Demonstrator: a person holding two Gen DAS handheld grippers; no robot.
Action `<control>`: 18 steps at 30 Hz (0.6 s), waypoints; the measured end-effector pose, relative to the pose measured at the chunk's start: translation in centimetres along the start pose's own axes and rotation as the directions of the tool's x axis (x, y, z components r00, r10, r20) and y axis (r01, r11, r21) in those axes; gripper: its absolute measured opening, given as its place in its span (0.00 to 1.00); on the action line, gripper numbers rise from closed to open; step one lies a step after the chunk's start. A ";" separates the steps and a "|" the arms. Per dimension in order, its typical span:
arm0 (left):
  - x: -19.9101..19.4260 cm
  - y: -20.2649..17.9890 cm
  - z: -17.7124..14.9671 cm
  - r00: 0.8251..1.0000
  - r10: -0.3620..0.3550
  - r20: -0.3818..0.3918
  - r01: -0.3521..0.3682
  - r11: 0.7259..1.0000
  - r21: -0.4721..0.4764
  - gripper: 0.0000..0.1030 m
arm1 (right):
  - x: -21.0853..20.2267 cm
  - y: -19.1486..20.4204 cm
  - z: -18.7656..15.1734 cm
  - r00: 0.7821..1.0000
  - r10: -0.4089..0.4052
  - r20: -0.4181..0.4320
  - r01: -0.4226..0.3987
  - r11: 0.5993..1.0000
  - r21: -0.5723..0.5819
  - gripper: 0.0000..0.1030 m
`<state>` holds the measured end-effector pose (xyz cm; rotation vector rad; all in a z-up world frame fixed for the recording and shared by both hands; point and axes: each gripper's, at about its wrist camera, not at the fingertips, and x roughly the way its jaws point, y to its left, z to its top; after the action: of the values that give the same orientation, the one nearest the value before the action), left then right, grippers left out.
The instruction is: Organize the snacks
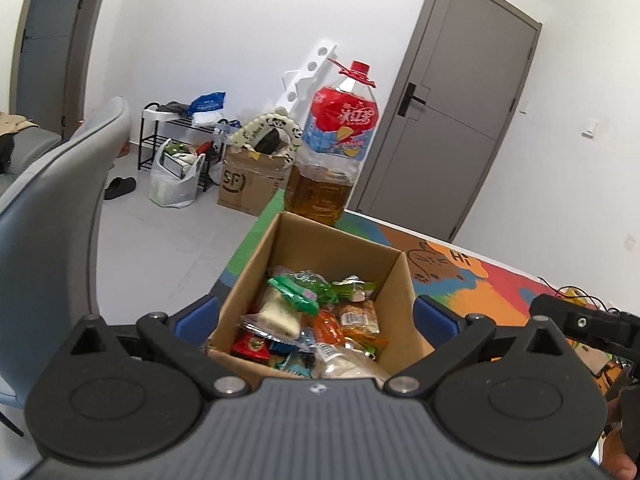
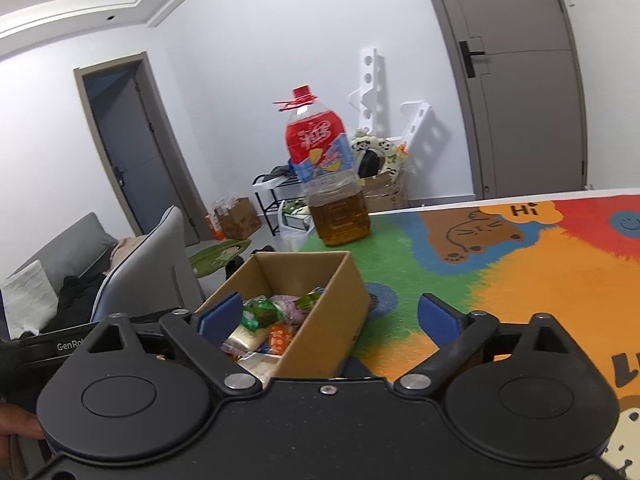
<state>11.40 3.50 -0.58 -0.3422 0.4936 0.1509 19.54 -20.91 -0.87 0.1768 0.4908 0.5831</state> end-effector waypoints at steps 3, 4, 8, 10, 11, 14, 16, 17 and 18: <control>-0.1 -0.4 0.1 1.000 -0.017 0.007 0.017 1.000 0.017 1.00 | -0.5 -0.4 -0.1 1.000 -0.015 0.006 0.015 1.000 0.007 0.98; -0.2 -0.4 0.2 1.000 -0.018 0.007 0.017 1.000 0.023 1.00 | -0.6 -0.5 -0.1 1.000 -0.015 0.007 0.015 1.000 0.008 1.00; -0.7 -0.6 0.2 1.000 -0.031 -0.002 0.031 0.999 0.044 1.00 | -1.7 -0.7 -0.5 1.000 -0.004 0.021 0.004 1.000 0.007 1.00; -1.2 -0.7 0.2 1.000 -0.031 0.003 0.030 0.998 0.062 1.00 | -2.1 -0.7 -0.6 1.000 -0.014 0.019 0.014 1.000 0.000 1.00; -1.4 -0.7 0.2 1.000 -0.029 0.005 0.029 0.997 0.070 1.00 | -2.3 -0.7 -0.8 1.000 -0.018 0.019 0.018 1.000 -0.001 1.00; -1.9 -0.7 0.1 0.999 -0.041 -0.001 0.041 0.996 0.085 1.00 | -2.9 -0.6 -1.0 0.999 -0.033 0.022 0.033 0.999 0.000 1.00; -2.2 -0.7 -0.1 0.999 -0.043 -0.002 0.043 0.995 0.093 1.00 | -3.3 -0.4 -1.3 0.998 -0.052 0.022 0.052 0.999 -0.003 1.00; -2.4 -0.6 -0.2 0.999 -0.044 -0.002 0.044 0.994 0.097 1.00 | -3.5 -0.4 -1.4 0.998 -0.064 0.021 0.064 0.998 -0.003 1.00; -2.6 -0.6 -0.4 0.999 -0.048 -0.005 0.049 0.994 0.099 1.00 | -3.7 -0.3 -1.5 0.997 -0.076 0.021 0.076 0.997 0.000 1.00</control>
<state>9.08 2.68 0.54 -0.2576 0.4934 0.0786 16.30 -23.20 -0.82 0.1629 0.4755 0.5066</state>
